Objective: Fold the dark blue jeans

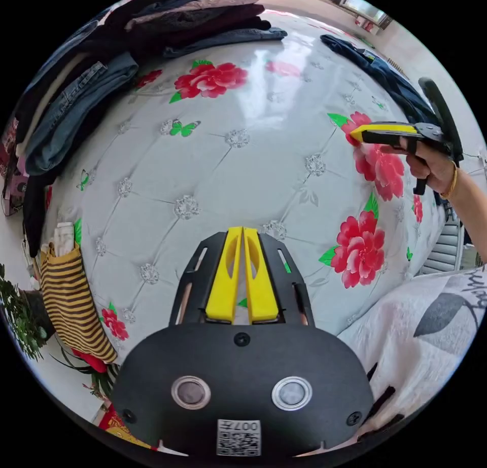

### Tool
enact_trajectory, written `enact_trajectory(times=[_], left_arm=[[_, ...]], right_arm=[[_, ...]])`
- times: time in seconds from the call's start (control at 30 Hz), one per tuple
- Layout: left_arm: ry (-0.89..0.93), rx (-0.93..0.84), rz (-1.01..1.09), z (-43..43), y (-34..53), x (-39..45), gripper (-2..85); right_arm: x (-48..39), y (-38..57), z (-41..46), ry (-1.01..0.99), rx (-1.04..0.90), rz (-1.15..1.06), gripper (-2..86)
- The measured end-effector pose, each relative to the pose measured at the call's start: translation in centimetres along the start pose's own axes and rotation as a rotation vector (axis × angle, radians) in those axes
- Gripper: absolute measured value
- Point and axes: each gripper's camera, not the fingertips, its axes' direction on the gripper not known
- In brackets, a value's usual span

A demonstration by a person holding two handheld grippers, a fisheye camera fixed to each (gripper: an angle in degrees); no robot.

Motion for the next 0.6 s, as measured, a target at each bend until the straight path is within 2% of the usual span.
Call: enact_trajectory(times=[0.07, 0.13, 0.23, 0.27, 0.37, 0.43, 0.47, 0.53, 0.6], left_arm=[[-0.039, -0.014, 0.033, 0.0, -0.5, 0.8, -1.0], [-0.089, -0.018, 0.057, 0.0, -0.8, 1.7, -1.0], [-0.147, 0.005, 0.077, -0.1, -0.7, 2.6, -1.0], [-0.153, 0.004, 0.070, -0.1, -0.8, 2.7, -1.0], [-0.134, -0.023, -0.028, -0.4, -1.6, 2.0, -1.0], [-0.125, -0.055, -0.090, -0.7, -2.4, 1.3, -1.0], [-0.122, -0.060, -0.102, -0.8, -2.5, 1.2, -1.0], [0.071, 0.009, -0.038, -2.1, -2.8, 2.2, -1.0], [0.198, 0.096, -0.005, -3.7, -2.5, 3.6, -1.0]], right_arm=[[3.1, 0.4, -0.8, -0.108, -0.034, 0.138, 0.2], [5.2, 2.9, -2.8, -0.063, 0.040, 0.200, 0.7], [9.1, 9.4, -6.8, 0.208, 0.103, 0.314, 2.2], [10.7, 12.6, -8.3, 0.345, 0.097, 0.368, 2.9], [14.5, 19.8, -10.7, 0.586, 0.003, 0.514, 4.8], [16.6, 23.3, -10.2, 0.584, -0.096, 0.574, 5.3], [18.0, 25.2, -8.5, 0.513, -0.203, 0.607, 5.2], [18.0, 27.2, -9.2, 0.453, -0.023, 0.618, 4.3], [18.6, 27.5, -9.2, 0.419, 0.005, 0.661, 3.4]])
